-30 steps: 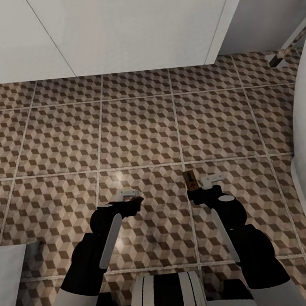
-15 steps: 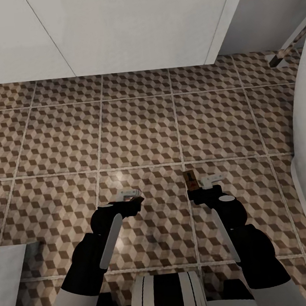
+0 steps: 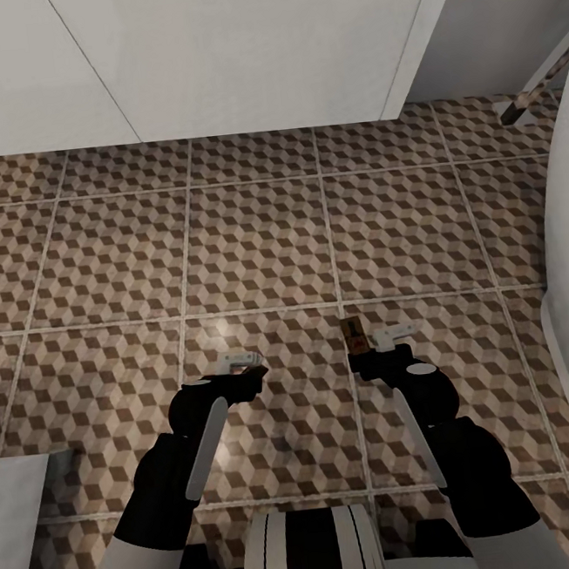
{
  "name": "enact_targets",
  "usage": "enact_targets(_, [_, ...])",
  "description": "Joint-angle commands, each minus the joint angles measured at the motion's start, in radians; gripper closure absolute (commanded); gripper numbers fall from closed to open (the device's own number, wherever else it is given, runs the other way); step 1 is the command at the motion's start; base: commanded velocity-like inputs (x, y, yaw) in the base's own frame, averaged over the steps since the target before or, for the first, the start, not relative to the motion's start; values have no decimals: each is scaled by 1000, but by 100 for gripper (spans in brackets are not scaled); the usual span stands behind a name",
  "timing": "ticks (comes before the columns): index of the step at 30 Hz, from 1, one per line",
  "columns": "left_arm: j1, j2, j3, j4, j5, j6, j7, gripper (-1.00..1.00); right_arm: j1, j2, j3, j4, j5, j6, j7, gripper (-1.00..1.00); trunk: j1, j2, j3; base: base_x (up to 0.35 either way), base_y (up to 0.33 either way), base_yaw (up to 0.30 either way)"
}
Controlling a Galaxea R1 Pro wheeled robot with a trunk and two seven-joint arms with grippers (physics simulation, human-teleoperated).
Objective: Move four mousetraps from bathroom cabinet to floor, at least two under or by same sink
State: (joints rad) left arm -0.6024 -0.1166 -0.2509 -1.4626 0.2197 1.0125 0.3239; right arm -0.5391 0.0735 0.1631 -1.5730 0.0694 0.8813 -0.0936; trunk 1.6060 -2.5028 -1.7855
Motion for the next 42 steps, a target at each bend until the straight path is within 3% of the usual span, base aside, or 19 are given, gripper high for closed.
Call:
enact_targets(1, [0,0,-1,-1,10,3,10,100,-1,1,1,-1,4,6,0,100,0,0,0,0,0,0])
enact_targets(15, [0,0,-1,1,10,3,11,100,-1,3,1,-1,3,7,0,100,5,-3,-47,0,0,0])
enact_targets(42, [0,0,-10,-1,10,3,11,100,0,3,2,-1,4,7,0,100,12,-7,-47,0,0,0])
